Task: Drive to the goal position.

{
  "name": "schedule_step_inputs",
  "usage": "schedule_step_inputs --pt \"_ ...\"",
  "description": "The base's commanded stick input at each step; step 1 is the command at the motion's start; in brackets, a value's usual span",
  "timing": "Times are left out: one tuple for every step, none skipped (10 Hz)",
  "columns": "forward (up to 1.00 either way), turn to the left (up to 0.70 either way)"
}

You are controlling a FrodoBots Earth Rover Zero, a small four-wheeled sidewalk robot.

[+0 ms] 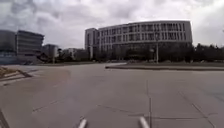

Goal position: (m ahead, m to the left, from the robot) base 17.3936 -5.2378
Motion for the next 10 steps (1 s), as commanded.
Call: schedule_step_inputs --pt "0.7 0.35" --pt "0.7 0.35" --pt "0.7 0.11" --pt "0.7 0.0" --pt "0.7 0.0" --pt "0.7 0.0" --pt "0.7 0.0" --pt "0.7 0.0" --pt "0.7 0.0" --pt "0.7 0.0"
